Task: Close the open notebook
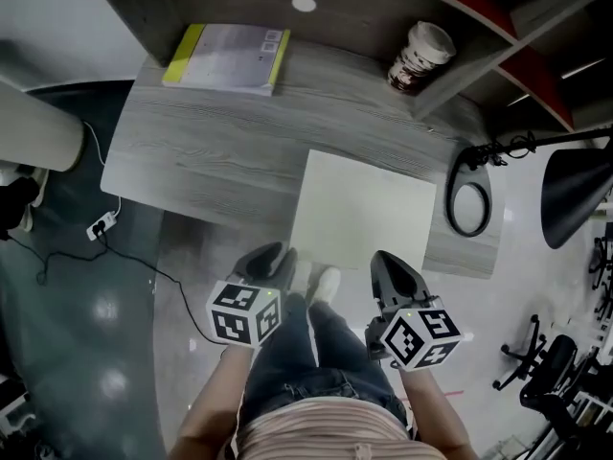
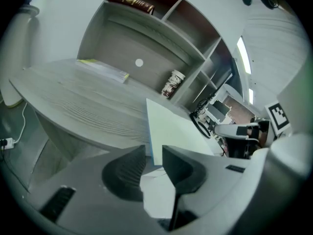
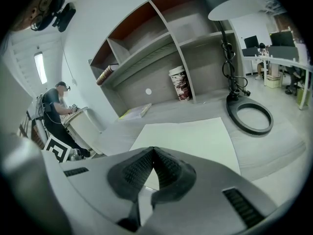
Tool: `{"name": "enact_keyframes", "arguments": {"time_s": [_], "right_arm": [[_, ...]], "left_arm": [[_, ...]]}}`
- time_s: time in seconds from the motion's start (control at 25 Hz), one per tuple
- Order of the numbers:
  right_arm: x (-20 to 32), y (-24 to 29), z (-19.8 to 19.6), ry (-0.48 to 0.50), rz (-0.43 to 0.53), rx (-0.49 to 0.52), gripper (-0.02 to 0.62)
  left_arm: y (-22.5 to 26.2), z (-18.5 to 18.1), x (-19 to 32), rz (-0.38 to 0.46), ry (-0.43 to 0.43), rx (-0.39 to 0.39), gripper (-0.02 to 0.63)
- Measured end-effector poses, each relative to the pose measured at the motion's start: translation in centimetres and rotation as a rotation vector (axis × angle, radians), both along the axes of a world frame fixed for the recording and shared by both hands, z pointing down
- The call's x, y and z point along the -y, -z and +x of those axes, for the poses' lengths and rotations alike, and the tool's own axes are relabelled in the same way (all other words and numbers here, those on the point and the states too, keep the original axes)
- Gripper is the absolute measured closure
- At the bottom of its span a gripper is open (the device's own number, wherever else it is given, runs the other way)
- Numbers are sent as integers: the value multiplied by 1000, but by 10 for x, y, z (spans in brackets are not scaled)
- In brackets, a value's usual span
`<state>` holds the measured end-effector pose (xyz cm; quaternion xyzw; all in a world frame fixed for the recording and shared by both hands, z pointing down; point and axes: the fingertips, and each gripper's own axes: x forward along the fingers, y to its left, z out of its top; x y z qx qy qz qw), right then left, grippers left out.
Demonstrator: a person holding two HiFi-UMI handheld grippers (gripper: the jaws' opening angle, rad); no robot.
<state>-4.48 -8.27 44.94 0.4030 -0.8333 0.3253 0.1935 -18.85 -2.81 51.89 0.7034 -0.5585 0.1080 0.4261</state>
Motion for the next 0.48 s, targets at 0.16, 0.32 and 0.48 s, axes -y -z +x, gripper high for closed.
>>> {"name": "enact_keyframes", "arguments": {"time_s": [0.16, 0.32, 0.48], "right_arm": [[-1, -6, 4, -4, -19, -5, 588], [-2, -10, 6, -8, -38, -6, 588], [0, -10, 7, -15, -42, -7, 588]], "left_arm": [[-9, 0, -2, -38, 2, -39, 518], [-15, 1, -1, -70, -1, -87, 520], [-21, 5, 1, -108, -19, -145, 520]]}}
